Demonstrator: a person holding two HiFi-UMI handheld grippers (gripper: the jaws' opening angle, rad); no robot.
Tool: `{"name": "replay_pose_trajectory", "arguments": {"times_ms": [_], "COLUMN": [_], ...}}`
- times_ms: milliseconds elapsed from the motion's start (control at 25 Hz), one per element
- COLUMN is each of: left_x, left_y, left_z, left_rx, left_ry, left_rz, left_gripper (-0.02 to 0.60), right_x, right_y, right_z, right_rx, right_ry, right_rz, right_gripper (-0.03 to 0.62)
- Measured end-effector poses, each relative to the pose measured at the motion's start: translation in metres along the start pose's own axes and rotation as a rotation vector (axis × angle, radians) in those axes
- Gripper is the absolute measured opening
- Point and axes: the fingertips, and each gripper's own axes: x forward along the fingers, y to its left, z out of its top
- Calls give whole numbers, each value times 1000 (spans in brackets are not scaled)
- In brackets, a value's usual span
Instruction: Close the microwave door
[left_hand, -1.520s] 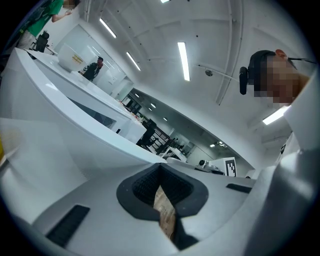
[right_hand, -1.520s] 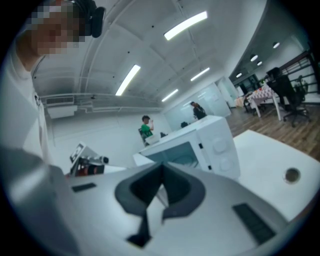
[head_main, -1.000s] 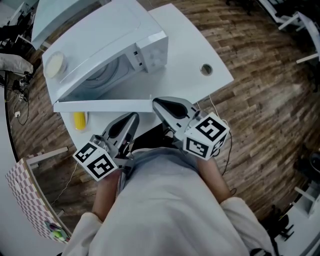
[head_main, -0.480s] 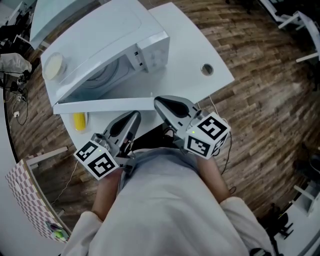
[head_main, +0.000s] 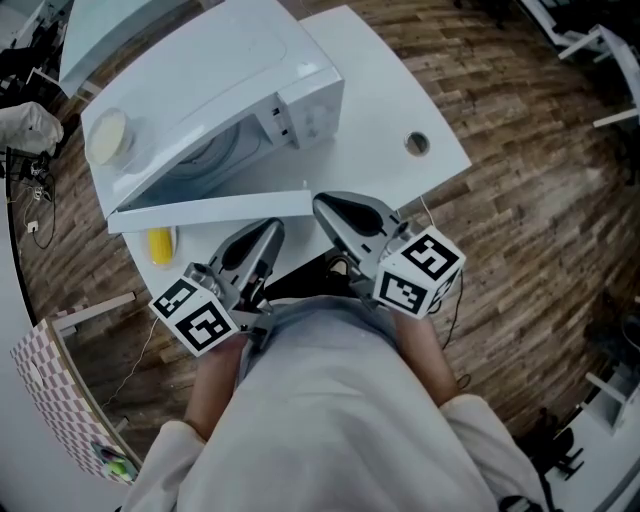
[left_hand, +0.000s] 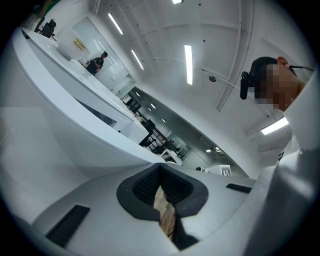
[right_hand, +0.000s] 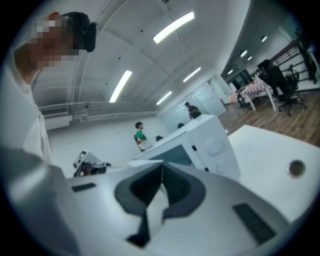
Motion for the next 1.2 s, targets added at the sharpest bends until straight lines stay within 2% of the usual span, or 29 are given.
{"name": "replay_pose_trajectory", "arguments": {"times_ms": [1200], "left_x": [22], "left_y": [13], "left_z": [14], "left_rx": [-19], "left_ry": [-3], "left_rz": [21], "left_gripper": [15], "right_x": [13], "right_y": [-19], "right_z": [5], "right_rx": [45], "right_ry": [22], "right_rz": [31], "right_gripper": [23]}}
